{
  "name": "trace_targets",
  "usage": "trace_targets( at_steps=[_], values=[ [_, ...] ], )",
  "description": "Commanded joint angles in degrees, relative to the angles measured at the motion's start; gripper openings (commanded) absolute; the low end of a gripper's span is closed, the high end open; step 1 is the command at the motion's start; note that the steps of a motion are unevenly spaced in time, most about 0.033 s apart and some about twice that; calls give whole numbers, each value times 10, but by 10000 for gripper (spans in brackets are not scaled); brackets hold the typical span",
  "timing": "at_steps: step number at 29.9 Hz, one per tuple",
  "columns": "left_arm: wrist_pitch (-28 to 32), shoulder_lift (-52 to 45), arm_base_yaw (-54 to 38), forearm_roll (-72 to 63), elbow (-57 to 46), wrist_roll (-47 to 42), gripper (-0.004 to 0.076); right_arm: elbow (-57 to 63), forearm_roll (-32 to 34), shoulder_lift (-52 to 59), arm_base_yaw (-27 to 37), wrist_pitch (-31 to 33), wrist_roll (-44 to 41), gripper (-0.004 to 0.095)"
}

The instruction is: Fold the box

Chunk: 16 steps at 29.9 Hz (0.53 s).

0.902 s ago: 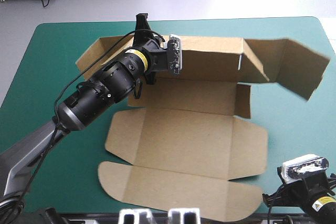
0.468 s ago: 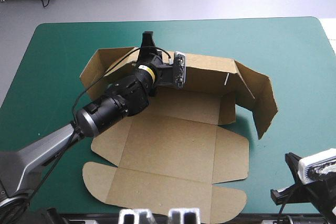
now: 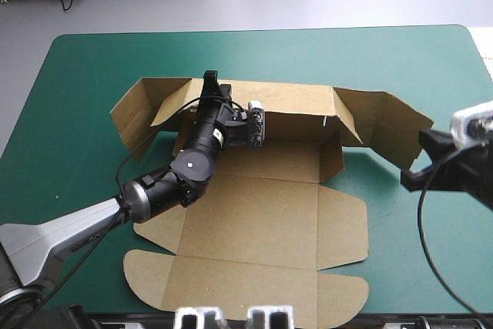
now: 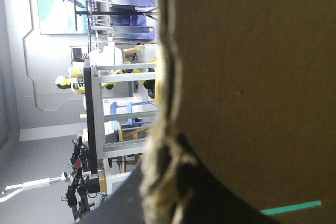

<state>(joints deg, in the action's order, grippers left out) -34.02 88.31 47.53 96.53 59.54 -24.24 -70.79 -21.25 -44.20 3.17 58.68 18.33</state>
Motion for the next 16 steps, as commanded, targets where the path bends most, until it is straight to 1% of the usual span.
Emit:
trace_targets(
  at_steps=[1,4,7,12,16],
  values=[
    [-36,-28,5,48,-2,-20,-10,-79,-15,-87,-1,-41,13,-19],
    [-36,-28,5,48,-5,-28,-10,-139,-27,-168,-1,-39,20,-19],
    [-36,-28,5,48,-5,-32,-10,-188,-54,-258,-1,-29,35,-19],
    [-38,-28,5,48,-5,-34,-10,-256,-108,-393,-1,5,57,-19],
    [-38,-28,5,48,-5,-34,-10,-306,-139,-483,-1,46,69,-19]
  ],
)
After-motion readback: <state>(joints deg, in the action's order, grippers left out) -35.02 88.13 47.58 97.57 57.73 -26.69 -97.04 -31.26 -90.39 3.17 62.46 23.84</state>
